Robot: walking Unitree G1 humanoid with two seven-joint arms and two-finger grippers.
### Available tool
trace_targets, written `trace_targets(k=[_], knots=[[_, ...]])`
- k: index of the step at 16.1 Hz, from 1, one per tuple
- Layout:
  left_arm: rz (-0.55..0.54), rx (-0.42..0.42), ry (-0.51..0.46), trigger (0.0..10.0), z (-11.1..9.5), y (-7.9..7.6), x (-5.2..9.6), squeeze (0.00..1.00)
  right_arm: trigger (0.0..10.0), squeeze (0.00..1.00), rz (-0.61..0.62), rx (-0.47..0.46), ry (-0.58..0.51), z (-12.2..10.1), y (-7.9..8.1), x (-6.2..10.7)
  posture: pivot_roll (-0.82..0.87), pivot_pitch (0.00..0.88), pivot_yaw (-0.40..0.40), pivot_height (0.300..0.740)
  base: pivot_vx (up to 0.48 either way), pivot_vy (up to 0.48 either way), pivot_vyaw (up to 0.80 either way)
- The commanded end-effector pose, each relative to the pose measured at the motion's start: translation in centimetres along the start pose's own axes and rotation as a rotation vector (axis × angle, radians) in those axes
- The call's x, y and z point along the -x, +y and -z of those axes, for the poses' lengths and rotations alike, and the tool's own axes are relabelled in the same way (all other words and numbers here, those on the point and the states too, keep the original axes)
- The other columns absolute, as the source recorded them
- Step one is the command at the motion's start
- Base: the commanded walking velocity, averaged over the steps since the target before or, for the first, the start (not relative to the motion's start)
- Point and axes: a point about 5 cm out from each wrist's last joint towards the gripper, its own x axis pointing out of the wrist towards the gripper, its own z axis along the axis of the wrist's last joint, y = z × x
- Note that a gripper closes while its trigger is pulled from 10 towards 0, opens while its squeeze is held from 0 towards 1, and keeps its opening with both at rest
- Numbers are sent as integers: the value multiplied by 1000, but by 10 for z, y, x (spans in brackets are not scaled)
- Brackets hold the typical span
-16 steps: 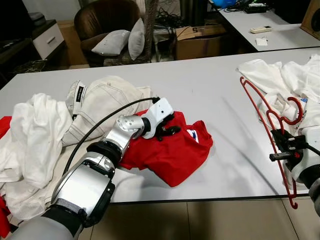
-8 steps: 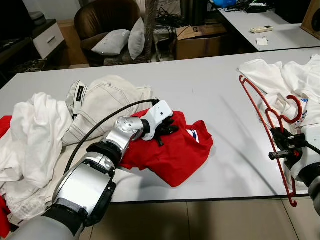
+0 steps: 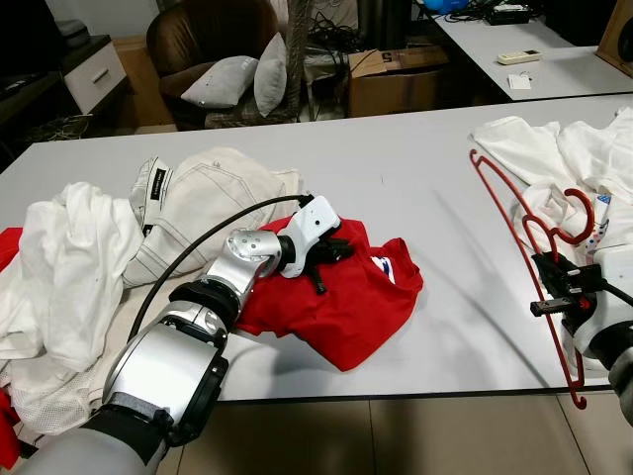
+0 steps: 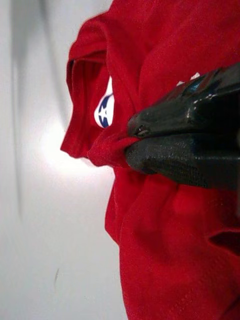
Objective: Hang hanger
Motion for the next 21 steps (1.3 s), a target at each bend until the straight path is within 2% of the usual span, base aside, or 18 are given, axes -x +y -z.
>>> trace_targets(k=[1, 4, 6, 7, 8, 9, 10, 11, 12, 14, 15, 16, 17, 18, 19, 20, 21], knots=[[6, -3, 4, 0, 1, 3, 4, 0, 10000, 0, -21, 2, -2, -1, 3, -3, -36, 0, 120, 740, 0, 0, 0], [-7, -15, 9, 0, 3, 4, 6, 0, 10000, 0, -30, 3, -3, -1, 5, -4, -40, 0, 123, 740, 0, 0, 0], [-86, -86, -11, 0, -11, 13, 6, 0, 10000, 0, -22, 5, -11, -2, 5, -6, -43, 0, 124, 740, 0, 0, 0], [-158, -167, -83, 0, -42, 26, 9, 0, 10000, 0, -5, 10, -22, -4, 4, -9, -43, 0, 124, 740, 0, 0, 0], [-180, -200, -116, 0, -56, 31, 11, 0, 10000, 0, 2, 13, -27, -5, 3, -10, -43, 0, 124, 740, 0, 0, 0], [-246, -312, -270, 0, -107, 47, 25, 0, 10000, 0, 29, 16, -45, -9, 0, -12, -49, 0, 118, 740, 0, 0, 0], [-276, -382, -387, 0, -142, 54, 39, 0, 10000, 0, 49, 16, -57, -12, -3, -13, -50, 0, 118, 740, 0, 0, 0], [-302, -526, -630, 0, -206, 59, 75, 0, 10000, 0, 86, 15, -79, -16, -9, -12, -48, 0, 120, 740, 0, 0, 0], [-269, -609, -764, 0, -231, 56, 97, 0, 10000, 0, 104, 11, -89, -17, -11, -11, -45, 0, 119, 740, 0, 0, 0], [-241, -685, -819, 0, -236, 54, 113, 0, 10000, 0, 126, 4, -99, -17, -12, -10, -32, 0, 118, 740, 0, 0, 0], [-160, -683, -745, 0, -203, 52, 108, 0, 10000, 0, 128, -8, -103, -16, -9, -11, -25, 0, 115, 740, 0, 0, 0], [-70, -620, -637, 0, -161, 49, 97, 0, 10000, 0, 118, -16, -103, -15, -5, -13, -15, 0, 106, 740, 0, 0, 0], [-33, -584, -596, 0, -144, 47, 93, 0, 10000, 0, 112, -19, -103, -15, -4, -13, -5, 0, 93, 740, 0, 0, 0], [51, -513, -429, 0, -89, 36, 82, 0, 10000, 0, 77, -25, -97, -15, 2, -15, 4, 0, 84, 740, 0, 0, 0], [120, -475, -260, 0, -27, 13, 76, 0, 10000, 0, 36, -22, -87, -14, 9, -16, 9, 0, 73, 740, 0, 0, 0], [151, -425, -217, 0, -5, 0, 75, 0, 10000, 0, 21, -26, -84, -13, 10, -16, 9, 0, 73, 740, 0, 0, 0], [160, -411, -206, 0, 2, -4, 75, 0, 10000, 0, 17, -27, -84, -14, 11, -16, 13, 0, 66, 740, 0, 0, 0]])
